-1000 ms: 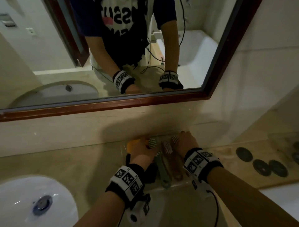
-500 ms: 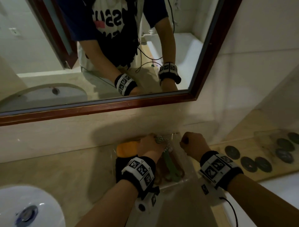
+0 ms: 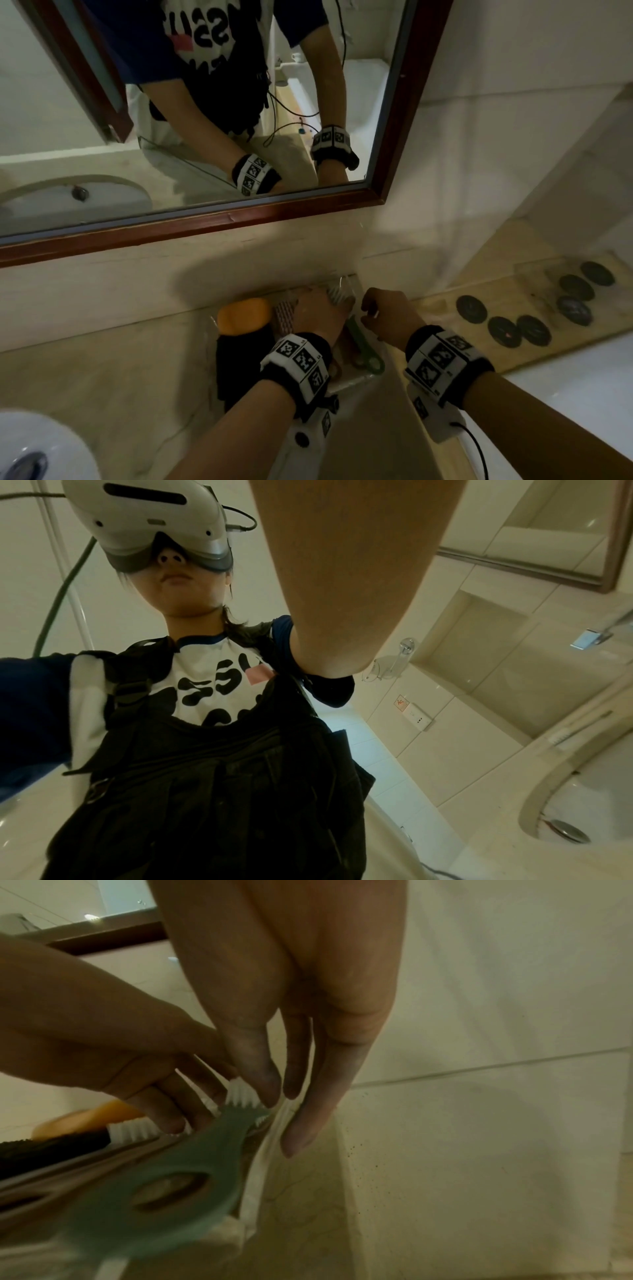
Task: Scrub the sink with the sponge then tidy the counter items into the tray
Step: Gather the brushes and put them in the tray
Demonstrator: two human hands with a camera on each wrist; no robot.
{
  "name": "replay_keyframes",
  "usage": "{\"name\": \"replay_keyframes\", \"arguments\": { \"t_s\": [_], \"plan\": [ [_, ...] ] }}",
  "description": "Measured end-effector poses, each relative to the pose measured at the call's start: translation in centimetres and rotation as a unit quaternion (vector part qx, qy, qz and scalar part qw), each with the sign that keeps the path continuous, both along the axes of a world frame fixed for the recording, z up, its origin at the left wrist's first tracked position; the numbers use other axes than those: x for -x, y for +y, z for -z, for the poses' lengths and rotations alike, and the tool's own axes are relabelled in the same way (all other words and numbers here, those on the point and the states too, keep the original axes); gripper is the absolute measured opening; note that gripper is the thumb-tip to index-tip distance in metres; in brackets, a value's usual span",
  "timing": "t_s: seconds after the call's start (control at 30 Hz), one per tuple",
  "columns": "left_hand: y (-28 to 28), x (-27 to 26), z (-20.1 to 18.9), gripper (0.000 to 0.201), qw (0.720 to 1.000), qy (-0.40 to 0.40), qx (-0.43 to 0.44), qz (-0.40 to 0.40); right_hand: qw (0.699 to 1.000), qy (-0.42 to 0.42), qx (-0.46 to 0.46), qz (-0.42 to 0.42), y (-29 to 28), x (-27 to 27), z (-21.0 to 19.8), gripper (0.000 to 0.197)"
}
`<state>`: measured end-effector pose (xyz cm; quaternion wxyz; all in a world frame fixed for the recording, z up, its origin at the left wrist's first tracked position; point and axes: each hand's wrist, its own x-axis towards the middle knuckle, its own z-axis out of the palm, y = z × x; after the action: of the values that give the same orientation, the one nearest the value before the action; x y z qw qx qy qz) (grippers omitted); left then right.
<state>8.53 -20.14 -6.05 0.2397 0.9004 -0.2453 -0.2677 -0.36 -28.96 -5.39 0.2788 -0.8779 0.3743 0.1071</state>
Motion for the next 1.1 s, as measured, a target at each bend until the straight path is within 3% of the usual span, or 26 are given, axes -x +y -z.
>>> {"name": "replay_keyframes", "arguments": {
  "t_s": [0.3,0.53,0.8,1.1],
  "plan": [
    [1.4,-0.9,-1.2,0.044,0.999,0.029,0.017,-0.006,0.999,0.033,0.031,0.003,0.7,-0.3,-0.7,0.023],
    [8.0,-1.9,-5.1,0.032,0.997,-0.002,0.073,-0.007,0.996,0.028,0.088,0.000,5.3,-0.5,-4.9,0.028],
    [21.9,-2.3,-8.2,0.031,0.993,-0.060,0.096,-0.018,0.989,0.019,0.135,-0.052,18.4,-1.8,-8.6,0.020],
    [43.6,-2.6,-8.7,0.032,0.987,-0.108,0.095,-0.065,0.987,0.014,0.100,-0.125,40.0,-3.2,-9.0,0.023]
  ]
}}
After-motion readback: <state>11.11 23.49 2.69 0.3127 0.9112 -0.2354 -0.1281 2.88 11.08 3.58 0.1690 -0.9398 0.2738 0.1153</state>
